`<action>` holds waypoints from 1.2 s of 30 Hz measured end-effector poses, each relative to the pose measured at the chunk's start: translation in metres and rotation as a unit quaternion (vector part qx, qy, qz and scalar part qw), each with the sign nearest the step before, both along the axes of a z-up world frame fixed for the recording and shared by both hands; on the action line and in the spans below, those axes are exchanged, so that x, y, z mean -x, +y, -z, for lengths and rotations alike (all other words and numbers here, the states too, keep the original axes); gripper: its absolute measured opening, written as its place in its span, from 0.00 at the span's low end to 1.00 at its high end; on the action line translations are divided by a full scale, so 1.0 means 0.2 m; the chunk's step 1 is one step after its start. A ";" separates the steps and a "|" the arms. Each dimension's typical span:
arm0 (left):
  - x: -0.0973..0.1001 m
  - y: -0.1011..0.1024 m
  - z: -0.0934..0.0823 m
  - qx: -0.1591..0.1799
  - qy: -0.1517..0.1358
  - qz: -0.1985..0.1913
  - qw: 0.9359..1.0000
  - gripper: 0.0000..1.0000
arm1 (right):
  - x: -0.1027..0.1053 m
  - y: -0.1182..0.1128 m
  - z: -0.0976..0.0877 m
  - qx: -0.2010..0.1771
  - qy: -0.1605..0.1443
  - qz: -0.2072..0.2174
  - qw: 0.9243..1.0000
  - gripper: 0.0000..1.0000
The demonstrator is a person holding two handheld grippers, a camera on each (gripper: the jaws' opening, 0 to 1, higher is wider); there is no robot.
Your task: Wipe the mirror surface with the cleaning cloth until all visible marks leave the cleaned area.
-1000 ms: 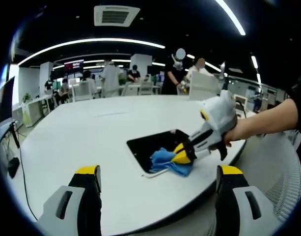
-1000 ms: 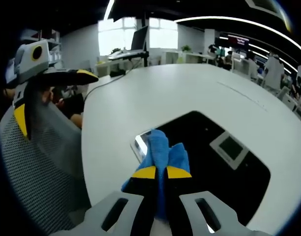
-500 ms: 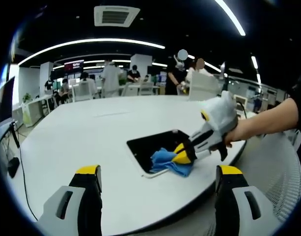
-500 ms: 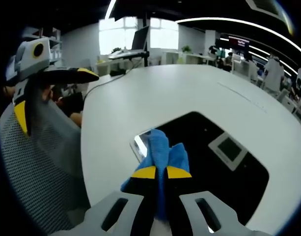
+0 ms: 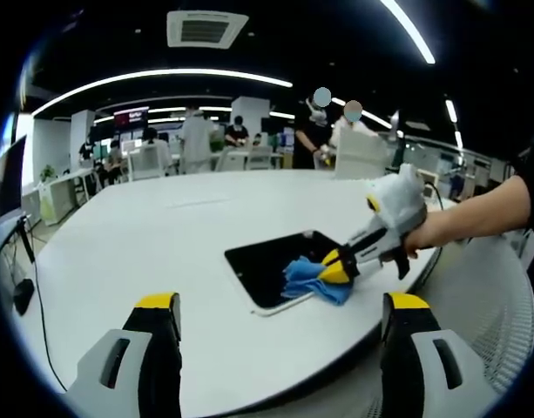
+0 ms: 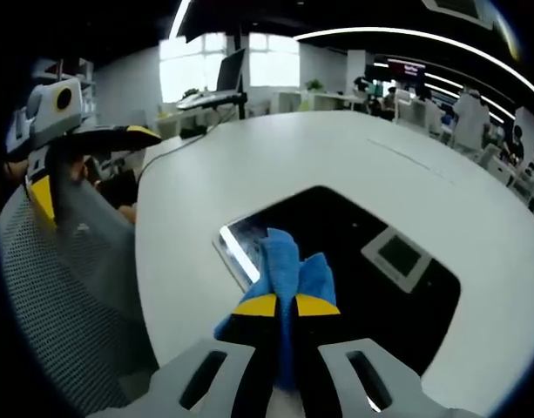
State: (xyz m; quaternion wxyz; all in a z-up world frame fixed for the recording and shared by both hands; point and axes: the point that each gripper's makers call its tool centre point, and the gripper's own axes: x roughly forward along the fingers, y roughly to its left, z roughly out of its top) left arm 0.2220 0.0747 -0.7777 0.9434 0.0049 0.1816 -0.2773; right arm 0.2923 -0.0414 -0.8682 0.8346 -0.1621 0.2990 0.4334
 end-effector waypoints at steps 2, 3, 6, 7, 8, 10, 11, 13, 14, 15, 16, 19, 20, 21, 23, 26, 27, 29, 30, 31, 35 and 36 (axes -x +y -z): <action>0.00 0.00 0.00 0.001 0.000 0.000 1.000 0.95 | 0.00 -0.01 0.00 0.001 0.000 0.001 1.000 0.00; 0.00 0.00 0.00 0.000 0.000 -0.001 1.000 0.95 | 0.00 -0.01 0.00 0.002 0.000 0.002 1.000 0.00; 0.00 0.00 0.00 0.001 -0.002 -0.003 1.000 0.95 | 0.00 -0.04 0.00 0.002 0.000 0.003 1.000 0.00; 0.00 0.00 0.00 0.000 -0.002 -0.003 1.000 0.95 | 0.00 -0.04 0.00 0.002 -0.001 0.003 1.000 0.00; 0.00 0.00 0.00 0.001 -0.002 -0.002 1.000 0.95 | 0.00 -0.05 0.00 0.002 -0.003 0.001 1.000 0.00; 0.00 0.00 0.00 0.001 -0.002 -0.002 1.000 0.95 | 0.00 -0.05 0.00 0.003 -0.005 0.001 1.000 0.00; 0.00 0.00 0.00 0.001 -0.002 -0.001 1.000 0.95 | 0.00 -0.05 0.00 0.002 -0.004 0.001 1.000 0.00; 0.00 0.00 0.00 0.001 -0.002 -0.001 1.000 0.95 | 0.00 -0.04 0.00 0.003 -0.003 0.002 1.000 0.00; 0.00 0.00 0.00 0.001 -0.002 -0.001 1.000 0.95 | 0.00 -0.05 0.00 0.002 -0.002 0.004 1.000 0.00; 0.00 0.00 0.00 0.001 -0.003 -0.001 1.000 0.95 | 0.00 -0.05 0.00 0.001 -0.002 0.005 1.000 0.00; -0.01 0.00 0.00 0.001 -0.004 -0.001 1.000 0.95 | 0.00 -0.05 0.00 0.000 -0.001 0.006 1.000 0.00; 0.00 0.00 0.00 0.002 -0.004 0.000 1.000 0.95 | 0.00 -0.05 0.00 -0.002 -0.001 0.008 1.000 0.00; 0.00 0.00 0.00 0.002 -0.004 0.000 1.000 0.95 | 0.00 -0.05 0.00 -0.002 -0.001 0.007 1.000 0.00; 0.00 0.00 -0.01 0.002 -0.004 0.000 1.000 0.95 | 0.00 -0.05 0.00 -0.002 -0.001 0.007 1.000 0.00; -0.01 0.00 -0.01 0.002 -0.006 0.001 1.000 0.95 | -0.01 -0.04 0.00 -0.001 0.000 0.006 1.000 0.00; -0.01 0.00 -0.01 0.002 -0.007 0.001 1.000 0.95 | -0.01 -0.04 0.00 0.002 0.002 0.003 1.000 0.00; -0.01 0.00 -0.01 0.003 -0.007 0.001 1.000 0.96 | -0.01 -0.04 0.00 0.002 0.002 0.003 1.000 0.00; -0.01 0.00 -0.01 0.004 -0.008 0.000 1.000 0.96 | -0.02 -0.04 0.00 0.004 0.001 0.005 1.000 0.00; -0.01 0.00 -0.01 0.003 -0.008 0.001 1.000 0.96 | -0.03 -0.04 0.00 0.004 0.001 0.007 1.000 0.00; -0.01 0.00 -0.01 0.004 -0.009 0.000 1.000 0.96 | -0.03 -0.04 0.00 0.003 0.001 0.008 1.000 0.00; -0.01 0.00 -0.01 0.004 -0.009 0.001 1.000 0.95 | -0.06 -0.04 0.00 0.005 -0.001 0.013 1.000 0.00; -0.01 0.00 -0.01 0.004 -0.009 0.000 1.000 0.95 | -0.07 -0.04 0.00 0.006 -0.002 0.014 1.000 0.00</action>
